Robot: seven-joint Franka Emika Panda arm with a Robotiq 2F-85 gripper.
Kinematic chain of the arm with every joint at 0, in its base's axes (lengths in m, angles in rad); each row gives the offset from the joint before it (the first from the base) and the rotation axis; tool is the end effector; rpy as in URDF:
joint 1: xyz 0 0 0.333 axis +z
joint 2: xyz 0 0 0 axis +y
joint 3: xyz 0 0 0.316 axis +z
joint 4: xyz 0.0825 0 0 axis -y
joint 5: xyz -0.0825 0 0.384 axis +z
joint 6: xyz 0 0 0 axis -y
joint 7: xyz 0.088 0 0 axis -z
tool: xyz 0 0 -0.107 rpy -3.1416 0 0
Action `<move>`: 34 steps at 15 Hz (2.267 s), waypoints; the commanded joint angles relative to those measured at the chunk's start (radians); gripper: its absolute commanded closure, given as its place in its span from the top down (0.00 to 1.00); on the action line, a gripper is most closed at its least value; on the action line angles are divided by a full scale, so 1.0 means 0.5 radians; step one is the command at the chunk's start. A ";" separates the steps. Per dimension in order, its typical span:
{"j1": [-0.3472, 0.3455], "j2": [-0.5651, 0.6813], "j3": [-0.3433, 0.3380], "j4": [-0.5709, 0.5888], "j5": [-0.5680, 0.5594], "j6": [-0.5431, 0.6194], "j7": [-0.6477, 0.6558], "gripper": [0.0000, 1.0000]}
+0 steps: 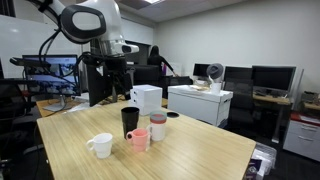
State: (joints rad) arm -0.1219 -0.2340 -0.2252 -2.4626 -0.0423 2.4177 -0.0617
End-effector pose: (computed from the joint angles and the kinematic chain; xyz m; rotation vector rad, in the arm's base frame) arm 0.4400 -0.1601 0.3987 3.0866 -0.3959 0.2879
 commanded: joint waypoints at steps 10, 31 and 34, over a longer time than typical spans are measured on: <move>-0.001 0.234 -0.019 0.117 0.295 0.015 -0.382 1.00; -0.044 0.559 0.092 0.248 0.394 -0.017 -0.483 0.75; -0.041 0.550 0.104 0.225 0.371 -0.018 -0.472 0.58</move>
State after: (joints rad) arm -0.1261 0.0511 -0.1920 -2.3344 0.1312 2.4147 -0.2689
